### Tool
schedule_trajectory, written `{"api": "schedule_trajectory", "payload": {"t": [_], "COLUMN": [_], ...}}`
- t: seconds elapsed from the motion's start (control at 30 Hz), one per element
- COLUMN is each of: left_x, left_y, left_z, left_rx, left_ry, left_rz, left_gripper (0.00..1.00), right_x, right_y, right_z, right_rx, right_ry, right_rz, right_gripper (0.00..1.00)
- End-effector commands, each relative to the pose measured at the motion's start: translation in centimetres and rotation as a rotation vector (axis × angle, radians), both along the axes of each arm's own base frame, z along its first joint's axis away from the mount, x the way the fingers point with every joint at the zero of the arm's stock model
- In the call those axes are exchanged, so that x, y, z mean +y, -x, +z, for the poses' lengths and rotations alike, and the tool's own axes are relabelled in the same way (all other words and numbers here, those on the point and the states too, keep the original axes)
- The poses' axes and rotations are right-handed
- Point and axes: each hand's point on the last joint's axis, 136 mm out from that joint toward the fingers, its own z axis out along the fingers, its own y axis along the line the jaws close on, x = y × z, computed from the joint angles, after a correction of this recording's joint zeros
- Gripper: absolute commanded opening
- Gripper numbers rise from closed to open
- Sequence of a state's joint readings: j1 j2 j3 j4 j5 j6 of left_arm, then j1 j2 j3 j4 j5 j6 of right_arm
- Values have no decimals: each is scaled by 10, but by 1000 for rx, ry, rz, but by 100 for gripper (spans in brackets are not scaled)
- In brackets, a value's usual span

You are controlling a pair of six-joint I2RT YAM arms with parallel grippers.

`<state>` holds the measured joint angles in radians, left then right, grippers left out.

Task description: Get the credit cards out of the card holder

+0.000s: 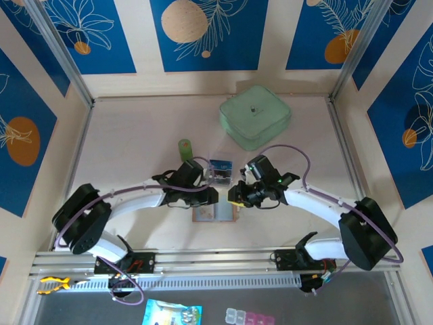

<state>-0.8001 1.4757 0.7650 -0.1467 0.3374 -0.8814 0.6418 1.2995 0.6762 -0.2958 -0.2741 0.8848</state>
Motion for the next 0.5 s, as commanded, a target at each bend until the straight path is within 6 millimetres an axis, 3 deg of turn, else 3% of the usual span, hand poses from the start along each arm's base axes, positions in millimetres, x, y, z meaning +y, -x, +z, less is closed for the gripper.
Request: {"api": "schedule_trajectory", "payload": {"t": [0.0,0.23,0.47], "left_x": [19,43,58], "left_y": [1,4,7], "left_z": [-4,-13,-27], "left_rx": [-7,19,42], "left_ry": [-28,-43,-73], "left_rz": [24,65,80], "left_gripper": [33,27,11], "right_x": [18,42,60], "right_y": [-3,-7,-8], "right_z": [9,1,-14], "right_rx": [-1,12,41], "right_ry": [-37,-32,-12], "right_rz": [32,78,111], "right_gripper": [27,26,24]}}
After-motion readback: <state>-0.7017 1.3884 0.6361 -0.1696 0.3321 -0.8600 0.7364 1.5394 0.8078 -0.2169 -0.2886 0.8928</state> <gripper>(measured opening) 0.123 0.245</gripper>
